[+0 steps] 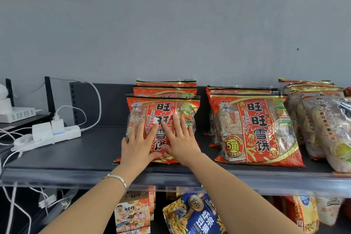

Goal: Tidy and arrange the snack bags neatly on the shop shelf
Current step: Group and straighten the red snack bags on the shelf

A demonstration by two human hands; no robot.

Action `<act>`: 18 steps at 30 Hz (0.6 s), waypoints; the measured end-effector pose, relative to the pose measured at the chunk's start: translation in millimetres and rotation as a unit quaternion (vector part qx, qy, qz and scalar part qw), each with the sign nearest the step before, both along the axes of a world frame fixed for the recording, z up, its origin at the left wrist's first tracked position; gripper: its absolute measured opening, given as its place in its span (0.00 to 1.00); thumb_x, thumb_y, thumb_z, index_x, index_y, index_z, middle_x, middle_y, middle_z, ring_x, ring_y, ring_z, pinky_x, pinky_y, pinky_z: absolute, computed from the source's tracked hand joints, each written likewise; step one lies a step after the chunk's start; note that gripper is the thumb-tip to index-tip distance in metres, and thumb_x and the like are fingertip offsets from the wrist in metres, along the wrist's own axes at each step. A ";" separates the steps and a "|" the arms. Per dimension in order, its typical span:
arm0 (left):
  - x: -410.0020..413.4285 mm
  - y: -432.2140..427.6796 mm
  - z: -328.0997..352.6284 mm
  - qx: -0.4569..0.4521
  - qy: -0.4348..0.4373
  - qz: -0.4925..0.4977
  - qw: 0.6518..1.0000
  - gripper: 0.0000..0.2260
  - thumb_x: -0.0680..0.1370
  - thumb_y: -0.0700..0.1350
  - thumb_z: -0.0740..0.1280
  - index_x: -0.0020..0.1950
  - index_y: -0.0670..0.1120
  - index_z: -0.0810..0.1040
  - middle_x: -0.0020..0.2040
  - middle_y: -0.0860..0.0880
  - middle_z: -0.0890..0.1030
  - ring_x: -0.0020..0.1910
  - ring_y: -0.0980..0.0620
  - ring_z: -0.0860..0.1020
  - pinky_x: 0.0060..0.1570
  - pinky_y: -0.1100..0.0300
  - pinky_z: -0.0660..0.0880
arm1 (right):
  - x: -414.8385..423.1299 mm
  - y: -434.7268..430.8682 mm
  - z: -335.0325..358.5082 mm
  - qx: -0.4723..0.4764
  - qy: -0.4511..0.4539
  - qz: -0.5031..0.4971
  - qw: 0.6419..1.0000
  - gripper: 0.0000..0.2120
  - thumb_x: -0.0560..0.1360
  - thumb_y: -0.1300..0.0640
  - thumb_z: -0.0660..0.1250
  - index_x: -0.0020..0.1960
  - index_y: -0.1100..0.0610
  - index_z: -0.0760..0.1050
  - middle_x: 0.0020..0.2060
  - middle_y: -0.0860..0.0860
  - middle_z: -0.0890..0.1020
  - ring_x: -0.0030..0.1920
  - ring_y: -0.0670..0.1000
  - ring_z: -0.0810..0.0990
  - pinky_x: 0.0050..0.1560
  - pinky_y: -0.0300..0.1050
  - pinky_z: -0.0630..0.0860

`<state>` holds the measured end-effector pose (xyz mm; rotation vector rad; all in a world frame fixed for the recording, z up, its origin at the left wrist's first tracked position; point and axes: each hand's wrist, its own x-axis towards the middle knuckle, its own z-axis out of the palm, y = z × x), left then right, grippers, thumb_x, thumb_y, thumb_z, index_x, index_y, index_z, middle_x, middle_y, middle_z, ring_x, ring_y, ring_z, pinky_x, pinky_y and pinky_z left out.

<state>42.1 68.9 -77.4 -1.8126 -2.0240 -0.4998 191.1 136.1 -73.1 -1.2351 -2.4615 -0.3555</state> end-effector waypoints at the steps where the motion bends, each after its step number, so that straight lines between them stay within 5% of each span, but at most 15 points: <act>1: 0.0 0.8 -0.1 -0.001 0.003 -0.003 1.000 0.42 0.72 0.65 0.64 0.76 0.59 0.39 0.77 0.45 0.39 0.76 0.40 0.42 0.70 0.39 0.58 | 0.0 0.0 0.0 0.002 -0.002 -0.004 1.000 0.36 0.79 0.36 0.50 0.76 0.44 0.33 0.76 0.56 0.35 0.75 0.61 0.32 0.74 0.63 0.42; 5: -6.8 5.3 0.9 -0.002 0.023 -0.012 1.000 0.41 0.73 0.67 0.61 0.76 0.58 0.40 0.77 0.44 0.41 0.76 0.40 0.44 0.72 0.41 0.53 | 1.1 -2.5 5.6 -0.003 -0.009 -0.019 1.000 0.36 0.78 0.34 0.51 0.77 0.43 0.35 0.77 0.54 0.37 0.76 0.60 0.35 0.73 0.67 0.43; 10: -6.8 12.8 16.6 0.063 0.036 -0.098 0.992 0.30 0.75 0.60 0.65 0.74 0.53 0.62 0.75 0.44 0.59 0.74 0.41 0.56 0.71 0.41 0.56 | 10.0 -9.4 22.5 0.033 0.024 -0.012 0.999 0.29 0.79 0.39 0.54 0.77 0.44 0.51 0.77 0.53 0.53 0.77 0.58 0.51 0.73 0.63 0.53; 14: 21.0 18.9 30.4 0.107 0.039 -0.178 0.977 0.25 0.74 0.52 0.69 0.70 0.50 0.70 0.71 0.43 0.67 0.71 0.40 0.63 0.68 0.44 0.62 | 33.7 -12.8 27.4 0.050 0.062 -0.038 0.996 0.26 0.80 0.43 0.56 0.76 0.47 0.57 0.75 0.52 0.60 0.75 0.57 0.58 0.70 0.58 0.61; 18: 59.8 26.8 29.7 0.102 0.009 -0.260 0.960 0.23 0.77 0.50 0.66 0.71 0.50 0.68 0.73 0.45 0.63 0.74 0.43 0.59 0.72 0.49 0.56 | 70.5 -14.9 20.9 0.039 0.117 -0.114 0.986 0.26 0.80 0.45 0.57 0.76 0.48 0.56 0.75 0.52 0.60 0.74 0.56 0.58 0.69 0.57 0.62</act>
